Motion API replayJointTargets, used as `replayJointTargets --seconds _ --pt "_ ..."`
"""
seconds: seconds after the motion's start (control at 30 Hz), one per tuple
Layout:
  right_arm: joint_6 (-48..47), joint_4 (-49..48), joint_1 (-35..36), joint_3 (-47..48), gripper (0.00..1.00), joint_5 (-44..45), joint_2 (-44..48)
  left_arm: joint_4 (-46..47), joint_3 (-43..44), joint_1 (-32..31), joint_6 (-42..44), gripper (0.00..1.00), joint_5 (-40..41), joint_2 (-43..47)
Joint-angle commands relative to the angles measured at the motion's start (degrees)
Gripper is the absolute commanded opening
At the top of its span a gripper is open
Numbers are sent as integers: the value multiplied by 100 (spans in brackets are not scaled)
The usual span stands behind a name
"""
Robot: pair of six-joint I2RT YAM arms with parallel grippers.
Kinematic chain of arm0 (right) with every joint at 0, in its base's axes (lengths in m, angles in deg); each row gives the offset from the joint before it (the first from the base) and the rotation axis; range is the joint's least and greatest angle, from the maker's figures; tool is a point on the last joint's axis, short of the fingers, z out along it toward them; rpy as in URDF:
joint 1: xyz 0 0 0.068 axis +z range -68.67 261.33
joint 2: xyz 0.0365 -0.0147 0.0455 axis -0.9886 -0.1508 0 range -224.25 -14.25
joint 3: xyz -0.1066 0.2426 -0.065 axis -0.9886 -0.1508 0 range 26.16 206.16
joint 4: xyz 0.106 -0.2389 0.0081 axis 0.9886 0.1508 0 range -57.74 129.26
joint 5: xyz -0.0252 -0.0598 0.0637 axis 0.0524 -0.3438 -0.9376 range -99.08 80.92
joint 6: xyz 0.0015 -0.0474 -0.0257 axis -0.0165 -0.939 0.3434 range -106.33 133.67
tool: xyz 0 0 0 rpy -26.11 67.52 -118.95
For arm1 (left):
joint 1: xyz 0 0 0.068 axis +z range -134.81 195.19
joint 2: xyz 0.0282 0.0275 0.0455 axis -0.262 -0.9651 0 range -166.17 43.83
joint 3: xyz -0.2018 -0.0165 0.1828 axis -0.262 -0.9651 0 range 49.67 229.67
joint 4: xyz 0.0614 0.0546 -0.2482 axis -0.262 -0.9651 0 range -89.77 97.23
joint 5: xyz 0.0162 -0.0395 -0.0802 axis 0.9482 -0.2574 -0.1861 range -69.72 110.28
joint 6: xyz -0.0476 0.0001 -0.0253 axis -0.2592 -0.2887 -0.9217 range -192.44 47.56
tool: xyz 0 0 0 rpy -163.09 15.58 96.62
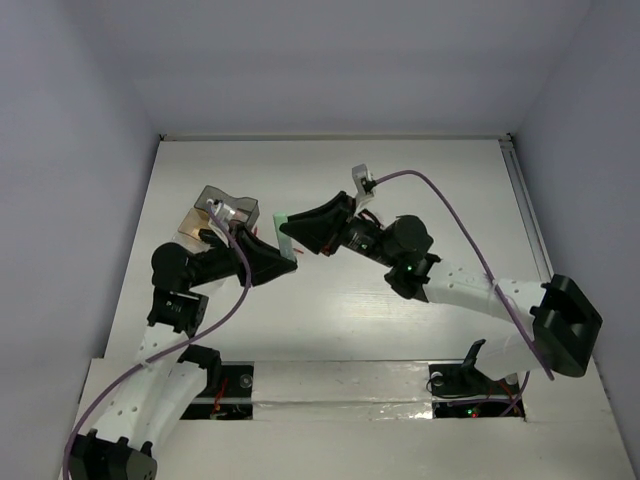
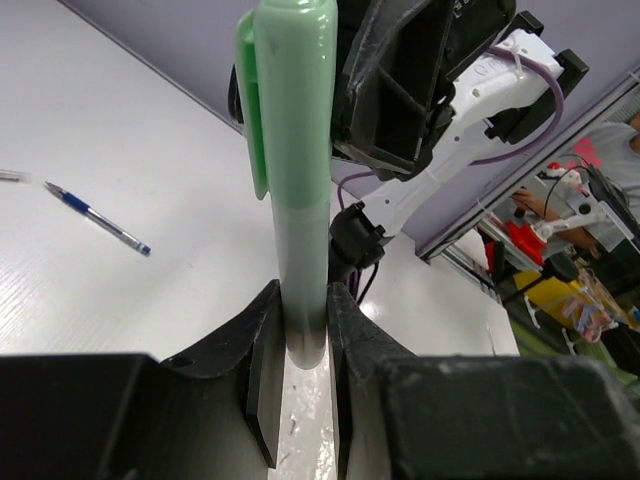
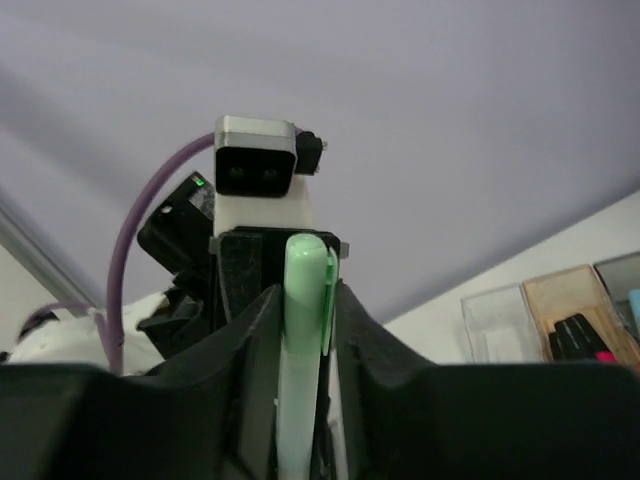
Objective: Sort the stationery into containers
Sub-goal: Place the pen in the storage box.
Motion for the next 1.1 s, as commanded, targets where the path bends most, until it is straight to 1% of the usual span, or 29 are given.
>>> replayJointTargets --seconds 0.0,0.03,0.07,0.1,0.23,0.27,0.3,0.33,0.37,0.4,0.43,0.47,0.5,0.53,0.57,0.63,0.67,0.73,0.77,0.8,0.87,0.9,0.97,1.0,1.07 --pt "-360 1728 338 -130 36 -931 -325 1277 -52 80 -47 0 941 223" --pt "-342 1692 286 -77 38 -931 -307 1250 -201 80 -30 0 941 240" --pt "-342 1666 285 -16 38 -922 -298 1224 -264 80 -21 0 950 258" --pt "-351 1674 285 45 36 -887 -298 1259 -334 80 -39 0 950 267" --pt "-483 1868 232 441 36 -808 -421 1286 -519 80 -57 0 923 302" --pt "-474 1789 232 442 33 -799 -430 1250 -519 80 -30 0 923 302" --pt "-465 1684 232 450 23 -860 -447 1215 -528 80 -4 0 915 337" --pt "-465 1674 232 477 22 -852 -465 1215 -528 80 5 0 906 346" --pt "-457 1683 232 555 24 -843 -491 1206 -537 80 5 0 906 355" --pt "-465 1674 232 591 30 -834 -535 1197 -537 80 14 0 888 363" --pt "-465 1648 232 617 33 -817 -588 1180 -528 80 14 0 888 372" --pt "-457 1622 232 644 34 -799 -606 1136 -537 80 31 0 879 364" --pt "-448 1596 180 687 28 -738 -614 1101 -528 80 40 0 879 398" --pt "-439 1613 180 714 17 -711 -641 1057 -528 80 58 0 879 416" --pt "-430 1613 127 758 0 -685 -693 874 -519 80 119 0 879 425" --pt "-500 1753 66 968 0 -685 -772 523 -432 80 294 0 1071 547" --pt "-544 1875 65 1082 0 -659 -868 59 -388 80 548 15 1186 618" --pt "-649 2157 -136 1433 0 -658 -983 -356 -248 80 778 39 1467 916" --pt "-693 2184 -206 1530 0 -667 -1036 -619 -151 80 918 62 1573 1004" --pt "-763 2254 -294 1627 0 -667 -1141 -1327 -28 80 1311 76 1696 1153" --pt "-834 2351 -601 1970 0 -781 -1264 -2103 410 80 1700 99 1994 1207" --pt "-860 2386 -698 2093 0 -929 -1334 -2769 552 80 2076 99 2065 1242" --pt "-931 2535 -909 2487 0 -1071 -1624 -3309 842 80 2377 99 2328 1304" --pt "-983 2684 -963 2646 0 -1167 -1738 -3729 922 10 2631 99 2460 1382" --pt "-1028 2799 -1024 3084 0 -1212 -2160 -4005 1036 -43 2817 99 2812 1488"
